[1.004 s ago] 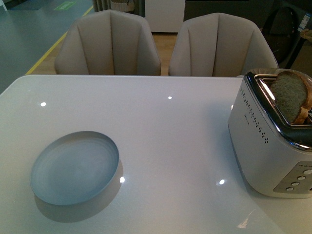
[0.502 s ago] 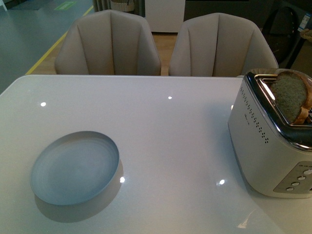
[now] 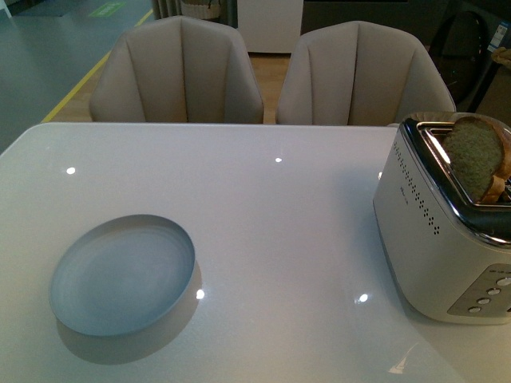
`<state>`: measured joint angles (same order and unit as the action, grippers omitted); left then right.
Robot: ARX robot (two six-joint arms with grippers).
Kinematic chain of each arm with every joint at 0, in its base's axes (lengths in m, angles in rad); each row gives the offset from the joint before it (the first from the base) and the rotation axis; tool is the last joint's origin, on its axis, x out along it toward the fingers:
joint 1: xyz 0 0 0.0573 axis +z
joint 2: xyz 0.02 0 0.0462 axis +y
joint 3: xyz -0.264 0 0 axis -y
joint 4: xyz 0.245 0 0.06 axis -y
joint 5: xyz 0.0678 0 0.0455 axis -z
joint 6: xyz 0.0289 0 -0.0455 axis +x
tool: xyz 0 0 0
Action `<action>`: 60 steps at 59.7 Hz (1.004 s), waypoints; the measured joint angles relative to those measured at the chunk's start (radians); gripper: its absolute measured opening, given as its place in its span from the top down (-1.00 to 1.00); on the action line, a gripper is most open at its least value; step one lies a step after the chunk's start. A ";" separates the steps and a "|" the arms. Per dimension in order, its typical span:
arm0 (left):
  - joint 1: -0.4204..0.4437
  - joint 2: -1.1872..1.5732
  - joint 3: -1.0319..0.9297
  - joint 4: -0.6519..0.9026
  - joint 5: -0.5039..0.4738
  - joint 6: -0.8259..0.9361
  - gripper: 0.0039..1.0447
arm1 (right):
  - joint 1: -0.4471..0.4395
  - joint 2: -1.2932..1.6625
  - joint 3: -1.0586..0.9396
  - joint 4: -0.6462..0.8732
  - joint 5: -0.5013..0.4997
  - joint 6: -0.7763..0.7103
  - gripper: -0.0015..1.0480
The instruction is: Left arm holds plate, right arm toasts bread
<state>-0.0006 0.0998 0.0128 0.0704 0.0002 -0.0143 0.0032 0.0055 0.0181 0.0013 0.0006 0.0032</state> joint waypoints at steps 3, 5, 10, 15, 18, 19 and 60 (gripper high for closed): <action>0.000 -0.061 0.000 -0.056 0.000 0.000 0.95 | 0.000 0.000 0.000 0.000 0.000 0.000 -0.83; 0.000 -0.083 0.000 -0.063 -0.001 0.000 0.95 | 0.000 0.000 0.000 0.000 0.000 0.000 -0.83; 0.000 -0.092 0.000 -0.067 -0.001 0.000 0.95 | 0.000 0.000 0.000 0.000 0.000 0.000 -0.83; 0.000 -0.093 0.000 -0.069 -0.001 0.000 0.95 | 0.000 0.000 0.000 0.000 0.000 0.000 -0.83; 0.000 -0.093 0.000 -0.069 0.000 0.000 0.95 | 0.000 0.000 0.000 0.000 0.000 0.000 -0.83; 0.000 -0.093 0.000 -0.069 -0.001 0.000 0.95 | 0.000 0.000 0.000 0.000 0.000 0.000 -0.83; 0.000 -0.093 0.000 -0.069 -0.001 0.002 -0.86 | 0.000 0.000 0.000 0.000 0.000 0.000 -0.83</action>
<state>-0.0006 0.0063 0.0132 0.0013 -0.0006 -0.0120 0.0032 0.0055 0.0181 0.0013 0.0006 0.0032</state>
